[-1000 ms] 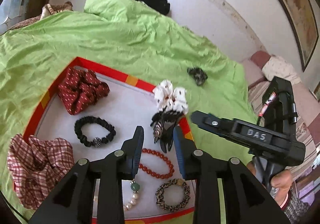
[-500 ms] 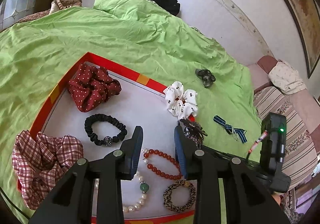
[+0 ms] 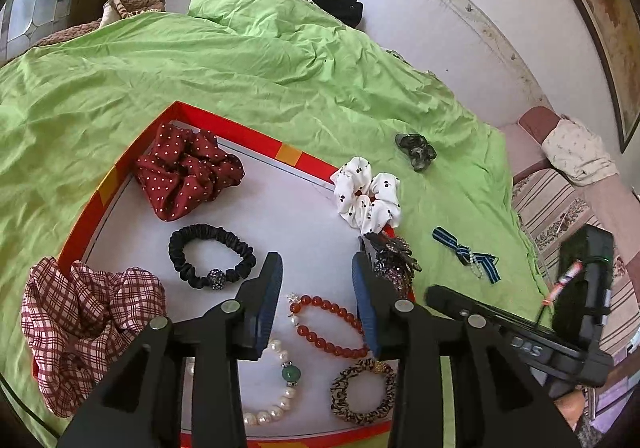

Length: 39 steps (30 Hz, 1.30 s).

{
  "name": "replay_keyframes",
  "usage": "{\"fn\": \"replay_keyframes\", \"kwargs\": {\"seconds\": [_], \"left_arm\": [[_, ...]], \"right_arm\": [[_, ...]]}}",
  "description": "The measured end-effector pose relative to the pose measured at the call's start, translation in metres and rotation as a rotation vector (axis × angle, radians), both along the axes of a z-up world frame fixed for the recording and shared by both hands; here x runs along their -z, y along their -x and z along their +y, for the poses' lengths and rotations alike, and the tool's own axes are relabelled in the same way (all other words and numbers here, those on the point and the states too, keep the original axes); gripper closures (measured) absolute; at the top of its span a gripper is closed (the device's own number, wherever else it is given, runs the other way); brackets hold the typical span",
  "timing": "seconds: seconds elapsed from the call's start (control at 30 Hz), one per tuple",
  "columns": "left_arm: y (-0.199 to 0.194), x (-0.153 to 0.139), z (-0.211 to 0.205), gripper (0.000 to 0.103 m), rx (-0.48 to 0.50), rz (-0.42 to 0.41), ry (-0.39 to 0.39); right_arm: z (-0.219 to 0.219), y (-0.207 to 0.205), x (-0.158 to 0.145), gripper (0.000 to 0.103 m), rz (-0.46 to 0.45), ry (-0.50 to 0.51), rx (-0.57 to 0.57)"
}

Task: Organize jewelry
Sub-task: 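Lower the red bracelet and open left gripper while right lowers and releases the clip, then move both grippers back to the blue striped watch strap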

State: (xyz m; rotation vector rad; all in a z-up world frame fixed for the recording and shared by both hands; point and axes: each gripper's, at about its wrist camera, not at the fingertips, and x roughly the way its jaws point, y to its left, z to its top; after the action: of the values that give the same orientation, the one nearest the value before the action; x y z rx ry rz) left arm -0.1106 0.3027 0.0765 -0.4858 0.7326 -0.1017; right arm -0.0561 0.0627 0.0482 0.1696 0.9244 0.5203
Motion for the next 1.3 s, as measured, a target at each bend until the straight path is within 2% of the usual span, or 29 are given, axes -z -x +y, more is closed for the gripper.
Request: {"fn": "replay_keyframes", "kwargs": {"seconds": [0.1,0.27,0.43,0.63,0.87,1.17,1.3], "left_arm": [[-0.001,0.001,-0.004,0.065,-0.008,0.009,-0.018],[0.004,0.002,-0.016,0.064,-0.017,0.020,-0.084],[0.012,-0.003,-0.032,0.064,-0.044,0.061,-0.148],[0.032,-0.018,-0.060,0.061,-0.020,0.098,-0.188],[0.021,-0.035,-0.103,0.060,0.081,0.110,-0.165],[-0.022,-0.043,-0.190,0.059,0.225,0.127,-0.227],[-0.060,-0.034,-0.212,0.059,0.239,0.161,-0.207]], "right_arm": [[-0.011,0.011,-0.003,0.069,-0.019,0.037,0.007],[-0.028,0.037,-0.003,0.066,-0.082,0.178,0.010],[-0.053,0.053,-0.006,0.054,-0.115,0.232,0.034],[-0.101,0.057,-0.007,0.053,-0.095,0.204,0.116],[-0.178,0.055,0.004,0.053,-0.036,0.124,0.259],[-0.248,0.033,0.011,0.052,-0.028,0.045,0.365],[-0.261,0.010,0.016,0.052,-0.010,-0.067,0.359]]}}
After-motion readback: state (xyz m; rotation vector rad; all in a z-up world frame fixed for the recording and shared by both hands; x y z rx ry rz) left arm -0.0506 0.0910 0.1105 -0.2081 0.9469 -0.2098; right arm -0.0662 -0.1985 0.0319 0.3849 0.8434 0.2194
